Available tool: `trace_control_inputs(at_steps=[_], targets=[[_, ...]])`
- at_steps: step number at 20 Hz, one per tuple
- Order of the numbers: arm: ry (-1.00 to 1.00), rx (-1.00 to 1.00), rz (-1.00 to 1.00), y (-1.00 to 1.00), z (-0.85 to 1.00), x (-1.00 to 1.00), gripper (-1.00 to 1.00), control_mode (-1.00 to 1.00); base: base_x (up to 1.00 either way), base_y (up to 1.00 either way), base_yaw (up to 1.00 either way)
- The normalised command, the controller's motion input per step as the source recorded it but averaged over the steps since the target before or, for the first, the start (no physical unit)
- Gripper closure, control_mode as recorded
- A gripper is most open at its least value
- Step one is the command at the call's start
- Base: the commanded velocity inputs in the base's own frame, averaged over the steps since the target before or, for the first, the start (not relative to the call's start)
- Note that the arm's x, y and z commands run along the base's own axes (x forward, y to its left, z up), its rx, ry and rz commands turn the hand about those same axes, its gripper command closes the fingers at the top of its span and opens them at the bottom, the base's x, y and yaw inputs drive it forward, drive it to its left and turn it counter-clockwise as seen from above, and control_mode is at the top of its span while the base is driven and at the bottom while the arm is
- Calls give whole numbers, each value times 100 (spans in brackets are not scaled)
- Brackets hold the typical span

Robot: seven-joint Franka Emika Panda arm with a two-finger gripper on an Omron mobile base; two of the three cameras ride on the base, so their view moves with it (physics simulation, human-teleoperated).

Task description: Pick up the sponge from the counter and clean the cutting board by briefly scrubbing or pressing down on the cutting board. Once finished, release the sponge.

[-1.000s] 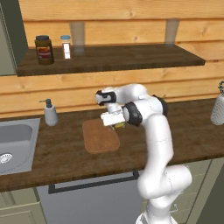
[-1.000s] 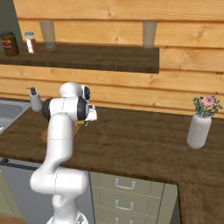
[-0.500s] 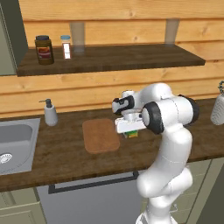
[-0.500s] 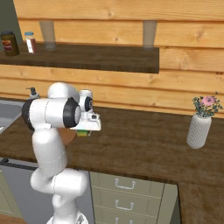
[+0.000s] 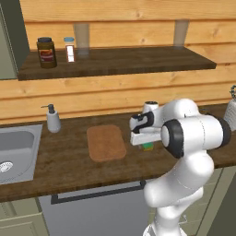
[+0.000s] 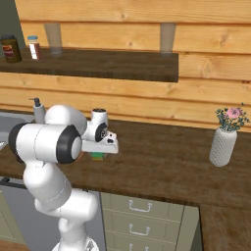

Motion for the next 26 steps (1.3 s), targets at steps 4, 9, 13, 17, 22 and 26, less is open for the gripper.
trace_control_inputs(at_steps=[4,9,13,17,22,26], targets=[[0,0,0,0,10,65,100,-100,0,0,0],[0,0,0,0,4,26,100,-100,0,0,0],[-2,0,0,3,0,4,-100,-100,0,0,0],[-2,0,0,2,0,2,-100,-100,0,0,0],[-1,0,0,1,0,1,-100,-100,0,0,0],[0,0,0,0,0,0,-100,-100,0,0,0]])
